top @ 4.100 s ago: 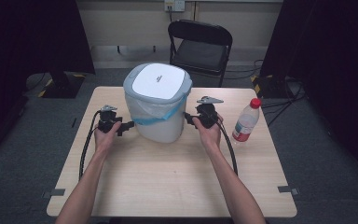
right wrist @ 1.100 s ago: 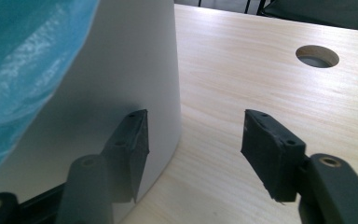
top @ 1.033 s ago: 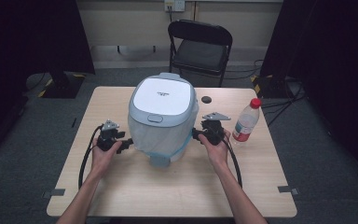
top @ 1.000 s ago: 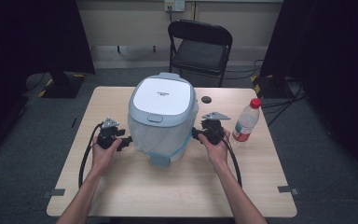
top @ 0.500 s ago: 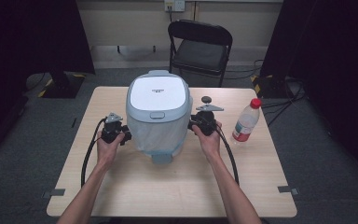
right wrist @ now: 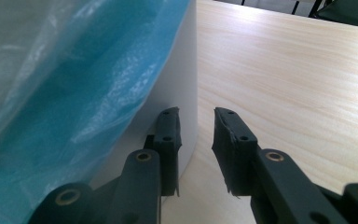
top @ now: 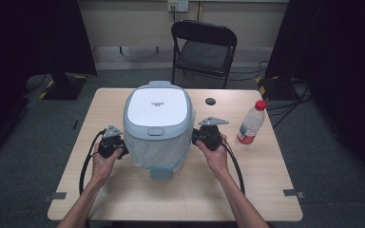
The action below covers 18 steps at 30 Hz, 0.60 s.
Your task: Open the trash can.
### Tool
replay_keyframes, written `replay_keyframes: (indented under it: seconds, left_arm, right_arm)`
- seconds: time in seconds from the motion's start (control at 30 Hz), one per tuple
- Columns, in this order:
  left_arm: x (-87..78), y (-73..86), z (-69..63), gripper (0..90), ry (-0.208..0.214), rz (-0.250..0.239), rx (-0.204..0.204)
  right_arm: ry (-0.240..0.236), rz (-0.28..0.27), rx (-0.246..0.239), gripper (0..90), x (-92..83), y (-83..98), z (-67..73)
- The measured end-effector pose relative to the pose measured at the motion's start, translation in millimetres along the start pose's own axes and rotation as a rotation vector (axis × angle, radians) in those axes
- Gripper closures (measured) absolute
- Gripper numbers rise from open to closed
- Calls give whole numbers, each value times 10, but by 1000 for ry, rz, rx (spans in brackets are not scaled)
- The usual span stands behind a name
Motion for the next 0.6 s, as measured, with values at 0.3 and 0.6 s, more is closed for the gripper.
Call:
replay_keyframes:
  seconds: [0.3, 0.6]
  left_arm:
    - [-132, 77, -165, 744, 41, -2, 34]
    - [-262, 168, -215, 658, 55, 6, 37]
  right_arm:
    - [6, 33, -20, 688, -149, 75, 76]
    - [-15, 45, -24, 691, -308, 196, 235]
Point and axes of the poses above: each handheld gripper's, and its own axes: x roughly forward along the jaws, y roughly out of its underside, z roughly to its left, the point moved 5 cm from there along x, roughly forward along the jaws, and after that the axes turned 13 degrees about -y, right-handed, at the moved point
